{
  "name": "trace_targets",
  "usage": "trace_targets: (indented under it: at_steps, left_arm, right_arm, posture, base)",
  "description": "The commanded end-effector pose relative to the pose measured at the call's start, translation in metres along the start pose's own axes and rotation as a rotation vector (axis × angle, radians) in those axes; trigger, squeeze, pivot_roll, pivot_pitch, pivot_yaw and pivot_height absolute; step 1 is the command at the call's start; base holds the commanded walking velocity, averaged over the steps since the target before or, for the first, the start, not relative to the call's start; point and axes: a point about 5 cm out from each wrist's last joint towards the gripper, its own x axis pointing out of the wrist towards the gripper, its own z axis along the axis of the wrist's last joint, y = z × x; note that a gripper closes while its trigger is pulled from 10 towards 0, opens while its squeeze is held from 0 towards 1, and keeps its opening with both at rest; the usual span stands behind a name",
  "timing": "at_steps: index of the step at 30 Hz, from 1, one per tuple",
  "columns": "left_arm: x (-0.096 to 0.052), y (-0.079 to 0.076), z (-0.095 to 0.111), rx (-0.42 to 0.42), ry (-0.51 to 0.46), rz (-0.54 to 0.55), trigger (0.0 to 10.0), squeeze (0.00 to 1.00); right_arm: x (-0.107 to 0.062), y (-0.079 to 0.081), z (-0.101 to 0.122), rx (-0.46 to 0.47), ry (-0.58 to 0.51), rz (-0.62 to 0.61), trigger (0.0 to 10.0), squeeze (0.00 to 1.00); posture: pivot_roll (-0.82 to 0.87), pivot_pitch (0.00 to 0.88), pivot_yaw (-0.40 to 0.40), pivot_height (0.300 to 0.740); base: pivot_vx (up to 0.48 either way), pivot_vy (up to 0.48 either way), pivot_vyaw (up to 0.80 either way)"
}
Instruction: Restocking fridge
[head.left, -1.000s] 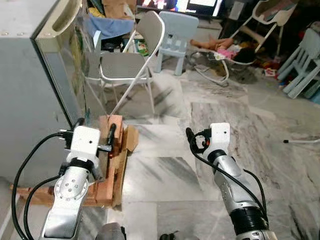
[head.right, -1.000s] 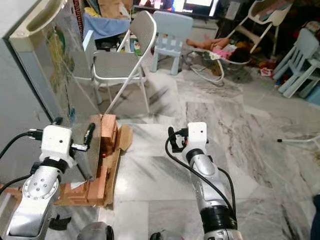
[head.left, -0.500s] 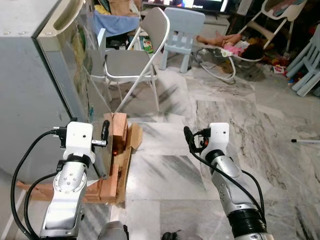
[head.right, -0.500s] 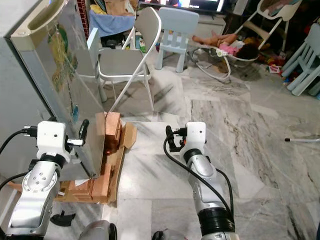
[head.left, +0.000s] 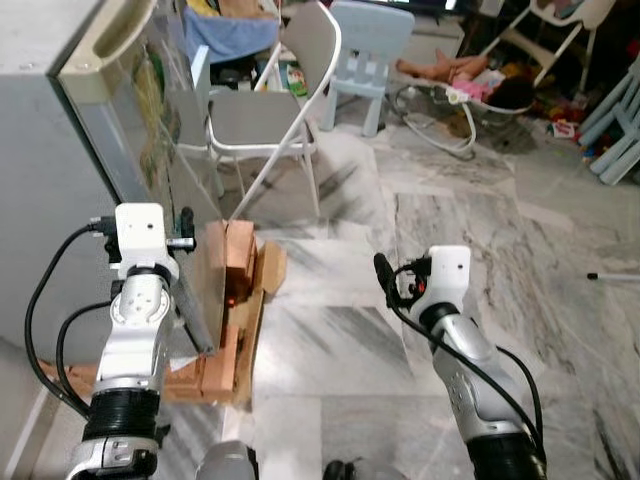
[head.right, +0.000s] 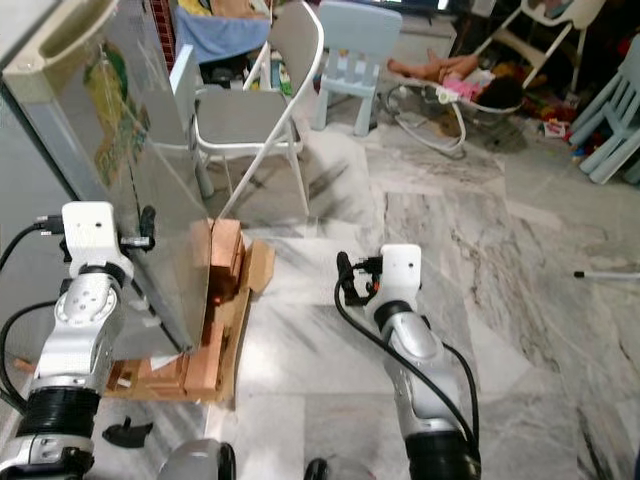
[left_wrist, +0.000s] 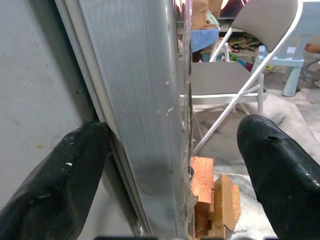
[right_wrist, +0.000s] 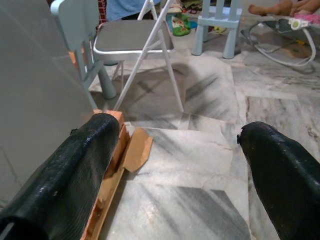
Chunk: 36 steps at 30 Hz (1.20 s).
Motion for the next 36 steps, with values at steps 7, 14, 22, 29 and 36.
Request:
trace_targets:
  at_steps: [7, 14, 22, 29, 36]
  left_arm:
    - [0.017, -0.025, 0.034, 0.014, -0.117, -0.165, 10.0, 0.0]
    - [-0.023, -0.137, 0.101, -0.024, -0.32, -0.794, 10.0, 0.0]
    - [-0.057, -0.176, 0.103, -0.067, -0.341, -0.989, 10.0, 0.0]
    - [-0.031, -0.125, 0.069, -0.028, -0.243, -0.763, 10.0, 0.0]
    - [-0.036, -0.077, 0.034, -0.024, -0.154, -0.528, 10.0, 0.0]
  right_arm:
    - [-0.035, 0.008, -0.004, 0.037, 0.071, 0.184, 10.0, 0.0]
    - [-0.047, 0.012, -0.02, 0.034, 0.206, 0.322, 10.0, 0.0]
    - [-0.042, 0.016, -0.021, 0.008, 0.201, 0.324, 10.0, 0.0]
    - [-0.04, 0.014, -0.012, 0.01, 0.126, 0.298, 10.0, 0.0]
    - [-0.027, 0.016, -0.003, -0.019, 0.07, 0.255, 10.0, 0.0]
  posture:
    - [0.13, 0.096, -0.094, 0.74]
    - [0.13, 0.079, -0.087, 0.74]
    - [0.13, 0.058, -0.075, 0.74]
    - [0.13, 0.047, -0.073, 0.74]
    - [0.14, 0.036, -0.079, 0.74]
  base:
    - [0.0, 0.0, 0.0]
    - [0.0, 0.0, 0.0]
    - [0.0, 0.0, 0.0]
    - [0.0, -0.062, 0.0]
    - [0.139, -0.416, -0.43]
